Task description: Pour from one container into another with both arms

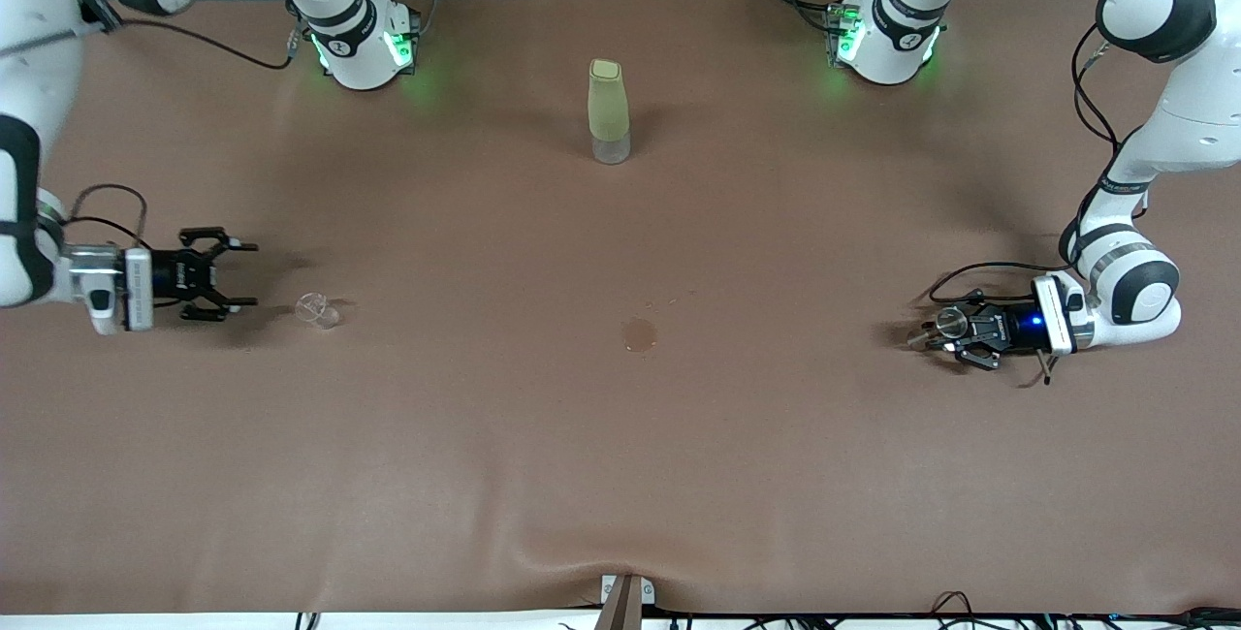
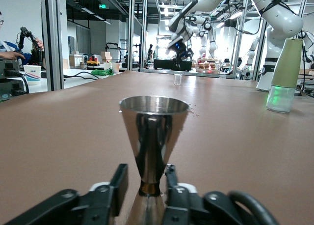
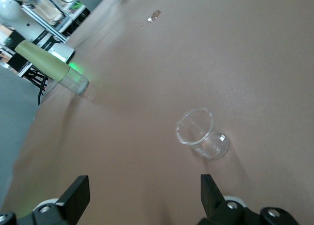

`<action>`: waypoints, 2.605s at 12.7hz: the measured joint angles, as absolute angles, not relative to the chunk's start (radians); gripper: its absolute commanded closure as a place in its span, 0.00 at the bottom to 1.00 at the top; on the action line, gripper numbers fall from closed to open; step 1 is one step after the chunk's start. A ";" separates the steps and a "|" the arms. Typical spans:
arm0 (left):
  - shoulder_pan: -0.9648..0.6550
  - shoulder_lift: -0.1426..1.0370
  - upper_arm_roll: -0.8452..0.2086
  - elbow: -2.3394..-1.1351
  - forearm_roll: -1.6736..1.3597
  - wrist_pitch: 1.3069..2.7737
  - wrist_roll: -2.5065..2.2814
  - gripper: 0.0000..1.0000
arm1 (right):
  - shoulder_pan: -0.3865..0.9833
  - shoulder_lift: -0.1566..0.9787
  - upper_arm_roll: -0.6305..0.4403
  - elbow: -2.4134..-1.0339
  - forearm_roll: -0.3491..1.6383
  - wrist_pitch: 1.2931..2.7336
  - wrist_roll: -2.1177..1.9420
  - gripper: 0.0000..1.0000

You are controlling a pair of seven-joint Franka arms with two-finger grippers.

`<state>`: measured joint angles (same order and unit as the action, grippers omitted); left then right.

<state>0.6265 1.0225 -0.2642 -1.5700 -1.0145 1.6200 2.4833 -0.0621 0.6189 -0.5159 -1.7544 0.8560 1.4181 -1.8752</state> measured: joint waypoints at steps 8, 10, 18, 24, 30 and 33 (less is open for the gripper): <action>0.639 1.016 -0.186 -1.468 -0.870 1.538 2.283 0.00 | -0.005 0.251 -0.524 -1.751 0.534 1.337 -1.157 0.00; 0.665 0.986 -0.177 -1.403 -0.809 1.507 2.135 0.00 | 0.037 0.164 -0.525 -1.749 0.474 1.330 -0.981 0.00; 0.577 0.619 -0.194 -1.284 -0.567 1.488 1.395 0.00 | 0.103 0.033 -0.366 -1.568 0.273 1.257 -0.441 0.00; 0.319 0.276 -0.207 -1.287 -0.265 1.482 0.669 0.00 | 0.039 0.006 -0.133 -1.518 0.143 1.264 -0.226 0.00; 0.152 0.188 -0.268 -1.324 -0.074 1.464 0.041 0.00 | -0.134 0.006 0.048 -1.517 0.105 1.313 -0.176 0.00; 0.098 0.174 -0.243 -1.325 0.033 1.464 0.035 0.00 | -0.145 0.006 0.049 -1.517 0.089 1.327 -0.175 0.00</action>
<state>0.0984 0.1744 -0.2435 -1.3255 0.0330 1.4641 0.0346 -0.1454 0.0059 0.0487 -1.5168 0.0888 1.3273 -0.1749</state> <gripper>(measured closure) 0.000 0.000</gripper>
